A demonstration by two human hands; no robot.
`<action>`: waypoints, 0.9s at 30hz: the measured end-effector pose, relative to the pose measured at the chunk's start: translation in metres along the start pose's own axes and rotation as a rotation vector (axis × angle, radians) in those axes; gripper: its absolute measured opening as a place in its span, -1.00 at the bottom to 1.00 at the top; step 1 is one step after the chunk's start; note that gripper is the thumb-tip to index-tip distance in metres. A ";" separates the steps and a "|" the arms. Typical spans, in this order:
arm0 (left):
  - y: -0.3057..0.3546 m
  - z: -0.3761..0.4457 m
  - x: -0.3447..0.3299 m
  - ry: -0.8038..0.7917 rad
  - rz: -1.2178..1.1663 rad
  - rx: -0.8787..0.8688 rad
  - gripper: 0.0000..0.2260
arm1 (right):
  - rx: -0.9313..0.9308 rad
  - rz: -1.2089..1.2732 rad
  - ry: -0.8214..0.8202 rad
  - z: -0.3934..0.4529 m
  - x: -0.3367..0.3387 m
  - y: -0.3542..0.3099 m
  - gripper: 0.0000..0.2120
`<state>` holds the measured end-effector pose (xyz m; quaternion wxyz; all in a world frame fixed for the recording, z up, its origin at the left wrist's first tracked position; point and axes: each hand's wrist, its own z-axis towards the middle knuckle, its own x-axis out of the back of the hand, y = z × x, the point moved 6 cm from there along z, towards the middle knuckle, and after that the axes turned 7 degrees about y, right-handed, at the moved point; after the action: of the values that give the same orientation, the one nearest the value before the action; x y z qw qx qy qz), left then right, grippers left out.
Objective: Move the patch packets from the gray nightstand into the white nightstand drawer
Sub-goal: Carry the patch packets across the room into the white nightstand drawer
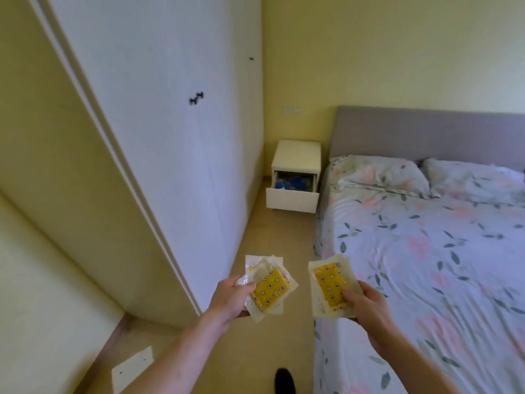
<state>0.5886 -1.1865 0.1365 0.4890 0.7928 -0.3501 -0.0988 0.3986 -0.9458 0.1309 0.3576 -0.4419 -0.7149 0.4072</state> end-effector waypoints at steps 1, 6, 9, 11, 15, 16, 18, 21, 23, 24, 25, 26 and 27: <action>0.010 0.015 -0.011 -0.023 0.019 -0.011 -0.88 | -0.002 0.009 0.021 0.014 0.005 -0.003 -0.88; 0.063 0.098 -0.066 -0.094 0.103 -0.043 -0.87 | -0.001 0.072 0.087 0.097 0.007 -0.028 -0.89; 0.094 0.154 -0.096 -0.101 0.144 -0.038 -0.86 | -0.030 0.103 0.109 0.154 0.004 -0.045 -0.89; 0.114 0.190 -0.113 -0.090 0.157 -0.017 -0.86 | -0.060 0.100 0.117 0.191 0.003 -0.058 -0.88; 0.150 0.253 -0.143 -0.051 0.132 -0.009 -0.87 | -0.052 0.043 0.089 0.264 -0.002 -0.094 -0.88; 0.156 0.269 -0.147 -0.034 0.112 0.010 -0.86 | -0.058 0.030 0.091 0.283 -0.004 -0.103 -0.88; 0.165 0.293 -0.151 -0.018 0.072 0.056 -0.86 | -0.072 0.004 0.094 0.312 -0.010 -0.119 -0.89; 0.178 0.332 -0.156 -0.013 0.040 0.097 -0.85 | -0.068 -0.019 0.067 0.355 -0.024 -0.140 -0.88; 0.189 0.362 -0.157 0.002 0.012 0.124 -0.87 | -0.064 -0.033 0.061 0.388 -0.036 -0.154 -0.87; 0.194 0.379 -0.158 0.010 0.001 0.138 -0.88 | -0.070 -0.039 0.059 0.406 -0.042 -0.160 -0.87; 0.200 0.396 -0.159 0.012 -0.007 0.146 -0.88 | -0.074 -0.037 0.057 0.423 -0.050 -0.166 -0.87; 0.207 0.415 -0.159 0.012 -0.015 0.145 -0.88 | -0.075 -0.033 0.055 0.440 -0.057 -0.171 -0.86; 0.213 0.434 -0.160 0.008 -0.027 0.150 -0.87 | -0.082 -0.032 0.056 0.458 -0.065 -0.176 -0.86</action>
<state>0.1572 -1.4474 0.0685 0.4285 0.8321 -0.3439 -0.0757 -0.0370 -1.1767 0.0900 0.3655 -0.4559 -0.7276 0.3593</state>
